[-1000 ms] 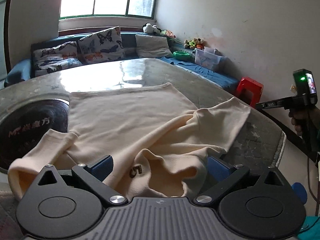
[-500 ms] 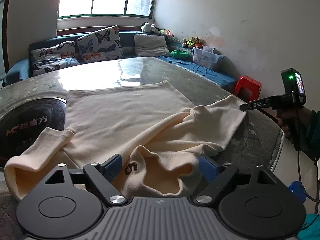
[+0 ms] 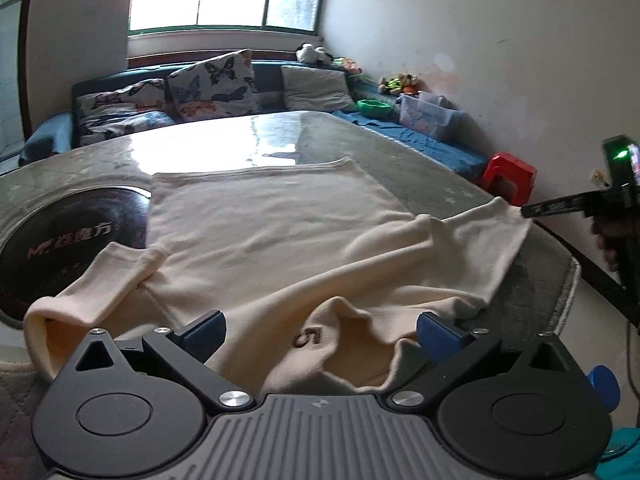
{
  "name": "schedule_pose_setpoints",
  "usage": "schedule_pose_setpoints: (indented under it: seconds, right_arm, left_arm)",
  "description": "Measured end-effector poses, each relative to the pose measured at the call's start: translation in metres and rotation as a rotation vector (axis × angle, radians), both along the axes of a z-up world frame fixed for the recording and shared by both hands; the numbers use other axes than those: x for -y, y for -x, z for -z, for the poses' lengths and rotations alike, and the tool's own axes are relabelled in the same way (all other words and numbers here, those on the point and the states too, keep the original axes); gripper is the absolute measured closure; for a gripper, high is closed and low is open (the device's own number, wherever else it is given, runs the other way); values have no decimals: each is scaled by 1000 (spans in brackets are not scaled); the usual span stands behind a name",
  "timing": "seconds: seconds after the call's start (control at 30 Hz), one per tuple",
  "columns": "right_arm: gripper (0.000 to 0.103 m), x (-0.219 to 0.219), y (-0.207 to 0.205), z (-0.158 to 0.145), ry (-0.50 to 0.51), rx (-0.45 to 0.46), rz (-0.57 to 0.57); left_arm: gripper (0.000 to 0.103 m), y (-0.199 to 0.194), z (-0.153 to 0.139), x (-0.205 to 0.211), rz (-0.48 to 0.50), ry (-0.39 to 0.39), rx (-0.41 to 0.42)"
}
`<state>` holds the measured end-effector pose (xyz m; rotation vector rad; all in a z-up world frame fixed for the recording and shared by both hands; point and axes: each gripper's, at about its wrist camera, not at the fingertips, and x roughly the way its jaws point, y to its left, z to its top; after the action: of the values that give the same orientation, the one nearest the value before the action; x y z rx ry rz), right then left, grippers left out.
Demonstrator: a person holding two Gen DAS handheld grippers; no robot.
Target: Fold clothes
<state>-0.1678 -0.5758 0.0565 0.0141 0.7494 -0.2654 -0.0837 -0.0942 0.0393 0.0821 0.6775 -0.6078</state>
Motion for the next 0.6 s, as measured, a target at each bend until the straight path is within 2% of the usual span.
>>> schedule_pose_setpoints:
  seconds: [0.13, 0.27, 0.43, 0.6]
  right_arm:
    - [67, -27, -1, -15, -69, 2, -182]
    - [67, -67, -6, -21, -132, -25, -401]
    - [61, -122, -13, -27, -167, -52, -664]
    - [61, -187, -11, -25, -136, -86, -898]
  left_arm:
    - [0, -2, -1, -5, -30, -10, 4]
    - [0, -4, -5, -12, -62, -5, 8]
    - [0, -8, -14, -21, -118, -25, 41]
    - [0, -13, -22, -30, -176, -29, 71]
